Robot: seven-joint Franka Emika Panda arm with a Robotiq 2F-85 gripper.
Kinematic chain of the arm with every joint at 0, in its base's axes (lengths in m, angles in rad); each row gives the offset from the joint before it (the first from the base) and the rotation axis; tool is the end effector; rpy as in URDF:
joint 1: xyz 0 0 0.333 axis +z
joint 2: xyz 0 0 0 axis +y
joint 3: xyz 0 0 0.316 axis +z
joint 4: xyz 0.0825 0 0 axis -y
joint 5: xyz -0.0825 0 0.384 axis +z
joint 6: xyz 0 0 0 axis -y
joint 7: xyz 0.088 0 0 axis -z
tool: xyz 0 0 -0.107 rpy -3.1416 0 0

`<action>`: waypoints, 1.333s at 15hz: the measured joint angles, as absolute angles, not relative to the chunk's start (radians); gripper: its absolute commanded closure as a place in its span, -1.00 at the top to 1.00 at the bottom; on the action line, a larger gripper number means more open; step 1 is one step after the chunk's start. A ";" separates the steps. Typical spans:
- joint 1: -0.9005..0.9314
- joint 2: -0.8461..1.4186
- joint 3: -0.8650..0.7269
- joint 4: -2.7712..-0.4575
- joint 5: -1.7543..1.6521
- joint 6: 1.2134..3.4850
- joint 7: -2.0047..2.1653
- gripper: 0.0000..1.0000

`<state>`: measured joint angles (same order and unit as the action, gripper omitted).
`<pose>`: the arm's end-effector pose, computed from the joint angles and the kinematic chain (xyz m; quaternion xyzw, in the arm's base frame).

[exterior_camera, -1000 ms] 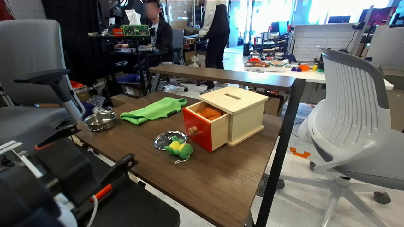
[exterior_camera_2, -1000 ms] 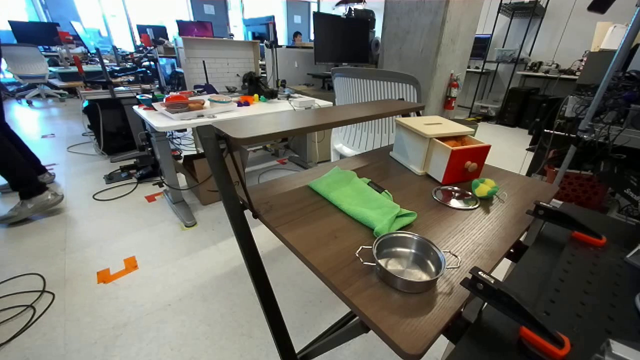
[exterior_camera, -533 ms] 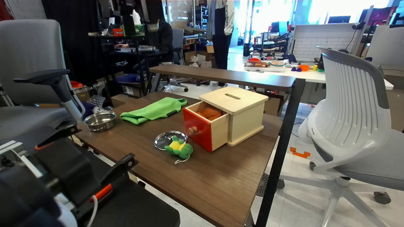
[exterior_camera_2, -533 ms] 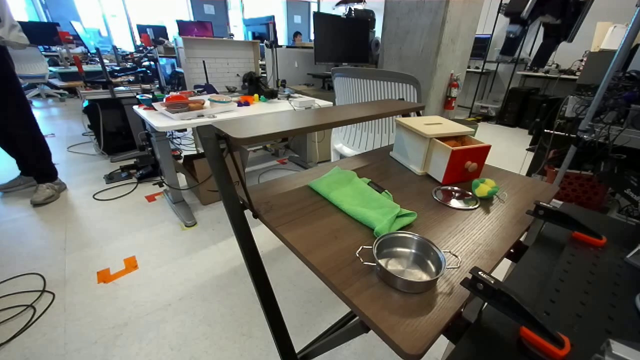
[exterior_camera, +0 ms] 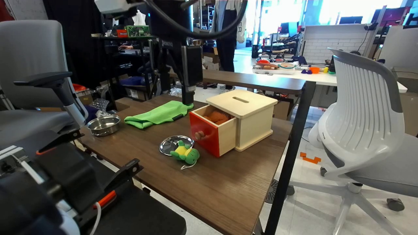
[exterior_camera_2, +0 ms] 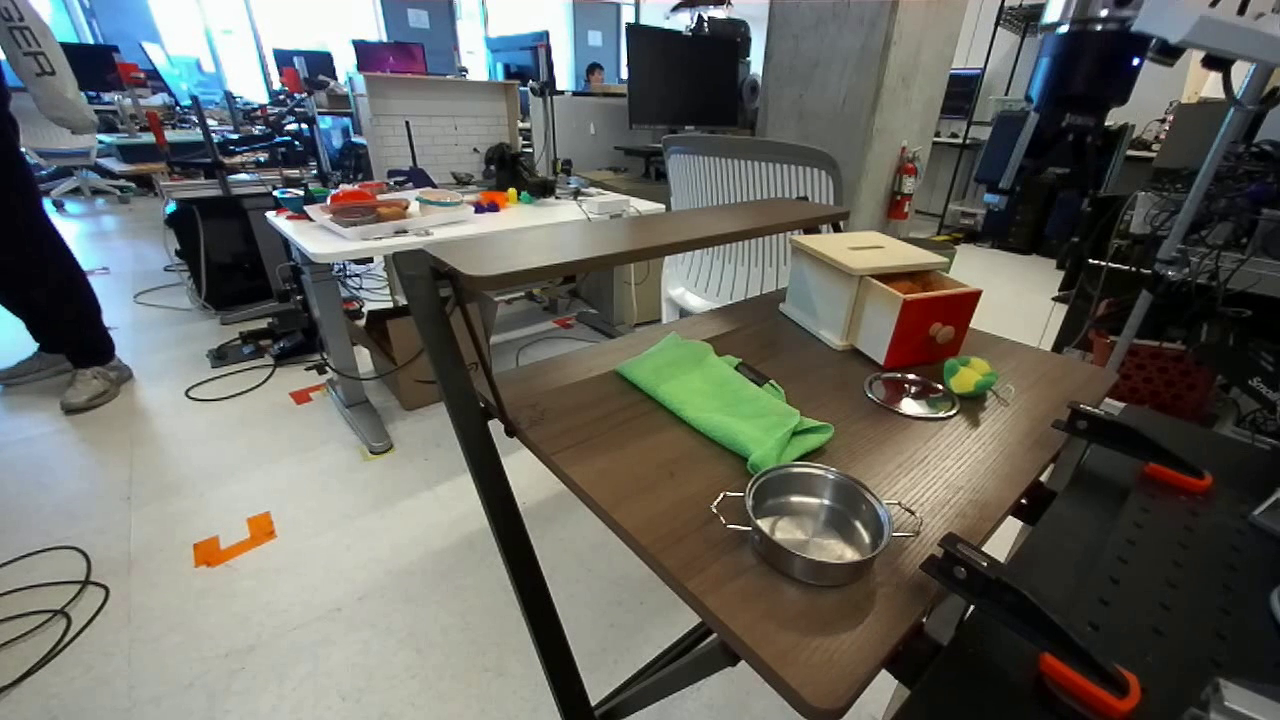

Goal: Close the chest drawer

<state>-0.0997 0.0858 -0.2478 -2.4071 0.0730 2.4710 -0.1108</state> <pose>0.4630 -0.1687 0.2770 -0.9891 0.1463 0.0064 0.0137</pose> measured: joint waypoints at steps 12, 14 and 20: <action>-0.119 0.304 -0.201 -2.368 0.061 2.695 -0.106 1.00; -0.119 0.332 -0.200 -2.345 0.061 2.715 -0.101 1.00; -0.119 0.400 -0.197 -2.276 0.060 2.747 -0.083 1.00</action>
